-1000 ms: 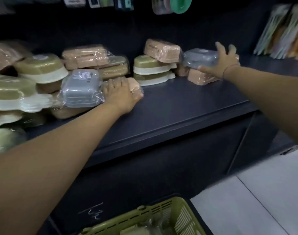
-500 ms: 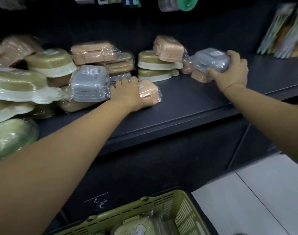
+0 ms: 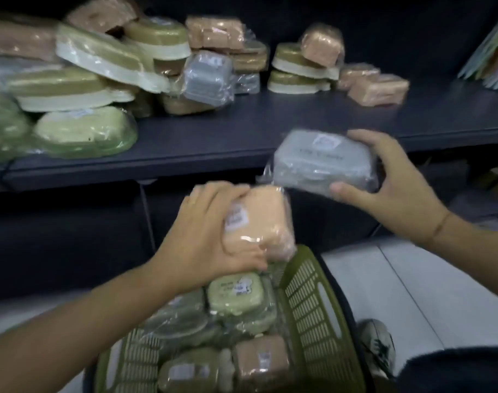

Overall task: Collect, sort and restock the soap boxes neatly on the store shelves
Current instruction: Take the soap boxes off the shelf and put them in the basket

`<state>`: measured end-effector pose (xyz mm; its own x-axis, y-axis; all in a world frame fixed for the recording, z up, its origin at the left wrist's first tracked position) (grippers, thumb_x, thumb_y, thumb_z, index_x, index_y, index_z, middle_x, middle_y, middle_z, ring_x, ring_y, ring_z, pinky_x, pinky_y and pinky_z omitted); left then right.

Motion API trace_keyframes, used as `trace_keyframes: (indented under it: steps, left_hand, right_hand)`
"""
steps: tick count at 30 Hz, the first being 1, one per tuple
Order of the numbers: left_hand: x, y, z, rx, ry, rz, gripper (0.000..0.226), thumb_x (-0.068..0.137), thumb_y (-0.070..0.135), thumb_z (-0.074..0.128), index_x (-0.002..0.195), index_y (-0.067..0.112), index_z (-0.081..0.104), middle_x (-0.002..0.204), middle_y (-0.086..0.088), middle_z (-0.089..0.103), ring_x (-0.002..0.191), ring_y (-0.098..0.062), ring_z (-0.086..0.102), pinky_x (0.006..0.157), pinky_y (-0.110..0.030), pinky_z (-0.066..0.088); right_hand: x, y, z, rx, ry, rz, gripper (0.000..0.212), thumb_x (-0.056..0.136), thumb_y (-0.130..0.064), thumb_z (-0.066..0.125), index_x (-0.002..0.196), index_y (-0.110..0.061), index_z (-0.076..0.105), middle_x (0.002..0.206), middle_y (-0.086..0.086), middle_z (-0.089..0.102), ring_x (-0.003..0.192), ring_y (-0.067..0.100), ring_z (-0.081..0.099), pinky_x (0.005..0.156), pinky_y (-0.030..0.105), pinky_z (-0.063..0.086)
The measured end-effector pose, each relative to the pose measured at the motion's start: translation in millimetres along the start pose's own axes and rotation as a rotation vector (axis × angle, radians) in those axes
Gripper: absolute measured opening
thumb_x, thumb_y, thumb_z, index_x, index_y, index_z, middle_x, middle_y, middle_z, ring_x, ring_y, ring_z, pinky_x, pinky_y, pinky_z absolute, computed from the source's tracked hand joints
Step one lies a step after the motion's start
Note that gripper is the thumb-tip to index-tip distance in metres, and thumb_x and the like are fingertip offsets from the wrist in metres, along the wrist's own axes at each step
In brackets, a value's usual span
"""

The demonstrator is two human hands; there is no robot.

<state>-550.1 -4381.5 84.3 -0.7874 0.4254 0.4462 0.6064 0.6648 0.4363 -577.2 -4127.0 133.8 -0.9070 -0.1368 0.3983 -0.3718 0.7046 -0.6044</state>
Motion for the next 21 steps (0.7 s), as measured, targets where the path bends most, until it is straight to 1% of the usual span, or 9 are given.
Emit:
trace_keyframes:
  steps: [3,5,7,9,11,14,16,18,21]
  left_hand:
    - [-113.0,-22.8,29.8,-0.002,-0.228,-0.179,0.101,0.054,0.093,0.056,0.137,0.040,0.033,0.128,0.018,0.039,0.116,-0.005,0.038,0.095,-0.029,0.037]
    - [-169.2,-38.2,58.0,-0.005,-0.461,-0.329,0.099,0.052,0.097,0.049,0.136,0.054,0.021,0.130,0.026,0.029,0.121,-0.003,0.031,0.101,-0.032,0.035]
    - [-207.2,-52.9,87.2,0.090,-0.664,-0.385,0.103,0.059,0.091,0.053,0.144,0.048,0.015,0.139,0.023,0.024,0.126,-0.002,0.022,0.110,-0.031,0.025]
    - [-233.3,-70.3,112.3,0.173,-0.771,-0.438,0.104,0.067,0.083,0.056,0.151,0.037,0.014,0.147,0.013,0.024,0.134,-0.009,0.022,0.114,-0.031,0.017]
    - [-252.0,-86.0,132.8,0.206,-0.808,-0.481,0.104,0.072,0.080,0.056,0.153,0.032,0.011,0.150,0.008,0.024,0.138,-0.014,0.022,0.117,-0.034,0.014]
    - [-271.0,-106.5,154.5,0.272,-0.835,-0.535,0.104,0.077,0.073,0.057,0.155,0.027,0.006,0.152,0.003,0.024,0.140,-0.020,0.022,0.119,-0.038,0.013]
    - [-277.4,-115.3,164.7,0.316,-0.862,-0.550,0.103,0.080,0.071,0.056,0.155,0.023,0.003,0.152,-0.002,0.023,0.139,-0.023,0.022,0.120,-0.040,0.012]
    - [-280.7,-121.9,172.2,0.351,-0.880,-0.537,0.100,0.084,0.068,0.053,0.156,0.020,0.003,0.152,-0.006,0.022,0.139,-0.026,0.022,0.119,-0.040,0.011]
    - [-283.2,-129.5,179.7,0.361,-0.903,-0.527,0.088,0.092,0.054,0.053,0.156,0.021,0.003,0.157,-0.009,0.016,0.143,-0.029,0.017,0.119,-0.040,0.010]
  right_hand:
    - [-52.1,9.2,50.9,-0.218,-0.310,0.093,0.084,0.060,-0.075,0.066,0.133,-0.043,0.041,0.119,-0.015,0.049,0.111,0.008,0.037,0.099,0.031,0.030]
    - [-83.4,22.4,91.2,-0.300,-0.575,0.141,0.089,0.054,-0.083,0.054,0.134,-0.045,0.039,0.119,-0.017,0.050,0.109,0.011,0.038,0.098,0.037,0.034]
    - [-118.7,35.2,138.4,-0.260,-0.851,0.182,0.090,0.058,-0.077,0.065,0.136,-0.039,0.041,0.121,-0.013,0.051,0.111,0.013,0.044,0.098,0.035,0.041]
    - [-155.7,45.5,183.5,-0.189,-1.013,0.263,0.083,0.066,-0.056,0.079,0.137,-0.033,0.042,0.124,-0.010,0.049,0.116,0.012,0.045,0.099,0.030,0.043]
    - [-184.1,57.2,222.7,-0.130,-1.018,0.390,0.081,0.069,-0.037,0.083,0.137,-0.031,0.040,0.126,-0.007,0.047,0.120,0.014,0.045,0.100,0.030,0.046]
    - [-209.2,70.2,269.4,-0.025,-0.933,0.564,0.096,0.065,-0.019,0.085,0.145,-0.021,0.032,0.131,-0.002,0.047,0.125,0.018,0.045,0.105,0.036,0.045]
    - [-220.6,78.7,289.4,0.014,-0.854,0.638,0.101,0.061,-0.021,0.088,0.145,-0.020,0.031,0.131,-0.001,0.049,0.125,0.017,0.047,0.106,0.036,0.044]
    - [-233.7,89.8,305.6,-0.024,-0.804,0.655,0.102,0.056,-0.033,0.090,0.140,-0.024,0.033,0.130,-0.004,0.051,0.123,0.016,0.050,0.102,0.038,0.047]
    - [-254.2,123.8,315.4,-0.168,-0.757,0.827,0.118,0.053,-0.040,0.091,0.147,-0.021,0.023,0.144,0.006,0.037,0.131,0.028,0.043,0.108,0.045,0.040]
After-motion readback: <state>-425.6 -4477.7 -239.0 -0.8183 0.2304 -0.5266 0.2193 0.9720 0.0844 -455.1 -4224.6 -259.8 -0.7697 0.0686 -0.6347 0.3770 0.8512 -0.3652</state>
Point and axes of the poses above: each hand's wrist, its own x-axis towards the middle knuckle, its own z-axis out of the palm, y = z × x, the point moved 7 cm from there along x, towards the middle knuckle
